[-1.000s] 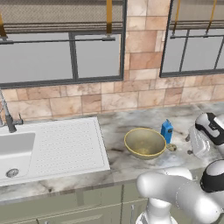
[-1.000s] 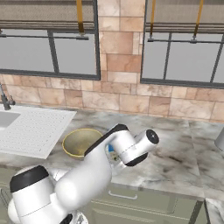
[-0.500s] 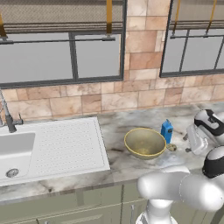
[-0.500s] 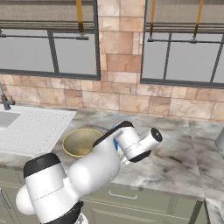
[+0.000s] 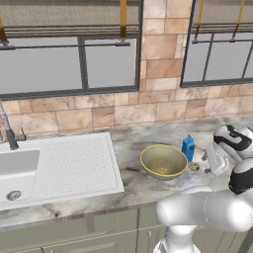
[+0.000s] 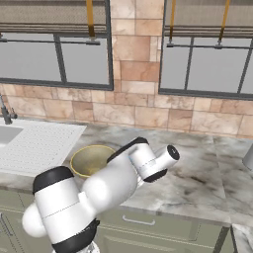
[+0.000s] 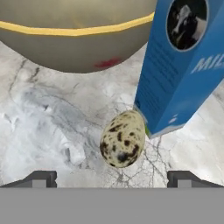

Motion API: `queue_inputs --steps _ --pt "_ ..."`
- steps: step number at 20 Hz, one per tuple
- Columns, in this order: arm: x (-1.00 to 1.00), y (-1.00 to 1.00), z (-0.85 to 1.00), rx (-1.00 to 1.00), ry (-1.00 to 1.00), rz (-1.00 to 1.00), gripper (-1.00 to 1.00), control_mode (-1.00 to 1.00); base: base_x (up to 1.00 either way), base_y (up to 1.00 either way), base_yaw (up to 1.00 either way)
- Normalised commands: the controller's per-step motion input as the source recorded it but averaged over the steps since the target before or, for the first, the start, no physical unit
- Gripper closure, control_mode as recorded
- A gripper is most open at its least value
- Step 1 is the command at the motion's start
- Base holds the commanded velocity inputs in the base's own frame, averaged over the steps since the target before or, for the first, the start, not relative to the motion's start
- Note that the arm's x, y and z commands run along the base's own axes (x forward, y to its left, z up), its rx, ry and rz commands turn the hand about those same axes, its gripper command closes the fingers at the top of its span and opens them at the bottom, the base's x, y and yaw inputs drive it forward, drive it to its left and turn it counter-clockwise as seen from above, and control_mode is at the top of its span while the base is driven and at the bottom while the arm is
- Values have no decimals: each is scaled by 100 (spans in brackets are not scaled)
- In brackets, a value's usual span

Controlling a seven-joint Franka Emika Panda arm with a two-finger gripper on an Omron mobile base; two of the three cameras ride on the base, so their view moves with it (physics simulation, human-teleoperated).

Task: Gather the eggs and milk located in the vicinity of the sink area and place them right next to the bowl.

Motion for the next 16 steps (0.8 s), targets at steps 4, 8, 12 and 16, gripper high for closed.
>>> queue_inputs --steps 4,8,12,16 --pt "3 21 -14 0 1 0 -100 -100 0 0 0" --pt "2 19 -13 0 1 0 -100 -100 0 0 0" --pt "1 18 -11 0 1 0 -100 -100 0 0 0" --pt "5 15 -10 0 0 0 -100 -100 0 0 0"
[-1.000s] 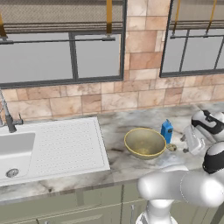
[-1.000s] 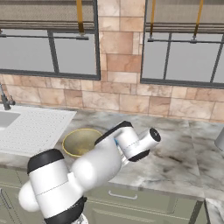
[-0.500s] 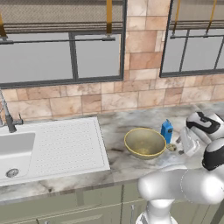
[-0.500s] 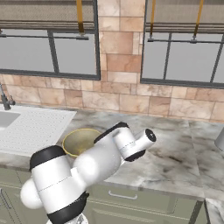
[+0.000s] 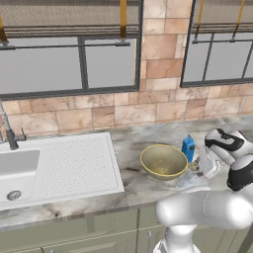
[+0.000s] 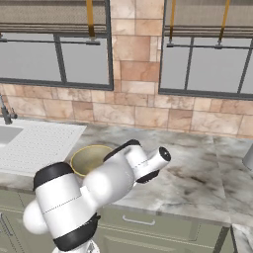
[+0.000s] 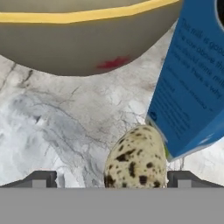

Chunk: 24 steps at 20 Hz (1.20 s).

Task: Gather the eggs and milk located in the vicinity of the sink area and place them right next to the bowl.

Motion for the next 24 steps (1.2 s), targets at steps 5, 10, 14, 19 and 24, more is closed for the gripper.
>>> queue_inputs --steps 5,10,14,19,24 --pt "8 5 -9 0 0 0 -100 -100 0 0 0" --pt "7 0 -5 0 0 0 -100 -100 0 0 0" --pt "4 0 0 0 0 0 100 -100 0 0 0" --pt "0 0 0 0 0 0 100 -100 0 0 0" --pt "0 3 0 0 0 0 100 -100 0 0 0"
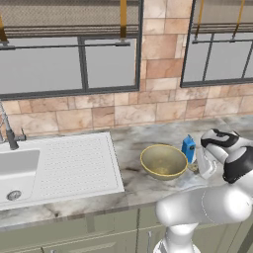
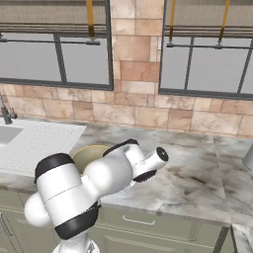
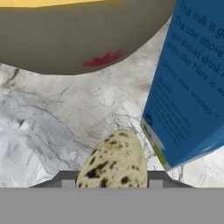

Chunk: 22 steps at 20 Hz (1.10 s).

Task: Gather the eggs and milk located in the vicinity of the sink area and place them right next to the bowl.

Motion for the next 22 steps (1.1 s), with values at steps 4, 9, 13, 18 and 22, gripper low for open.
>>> queue_inputs --steps 4,9,13,18,22 --pt "0 20 0 0 0 0 100 -100 0 0 0" --pt "0 27 0 0 0 0 100 -100 0 0 0" --pt "0 24 0 0 0 0 100 -100 0 0 0" --pt "0 17 0 0 0 0 100 -100 0 0 0" --pt "0 4 0 0 0 0 100 -100 0 0 0"
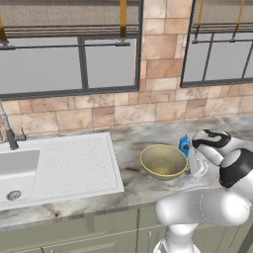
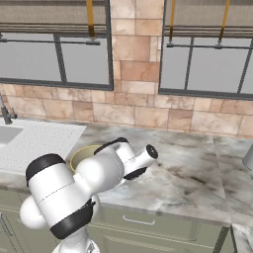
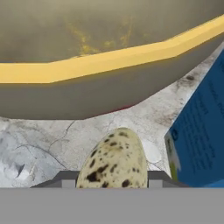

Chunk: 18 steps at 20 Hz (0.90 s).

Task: Gather the eggs and milk located in the vicinity of the sink area and place them right next to the bowl.

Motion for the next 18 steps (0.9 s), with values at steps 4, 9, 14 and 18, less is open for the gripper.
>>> queue_inputs --steps 4,9,14,18 --pt "0 0 0 0 0 0 100 -100 0 0 0" --pt "-8 -7 0 0 0 0 -100 -100 0 0 0" --pt "-6 -7 0 0 0 0 -100 -100 0 0 0" --pt "0 0 0 0 0 0 -100 -100 0 0 0"
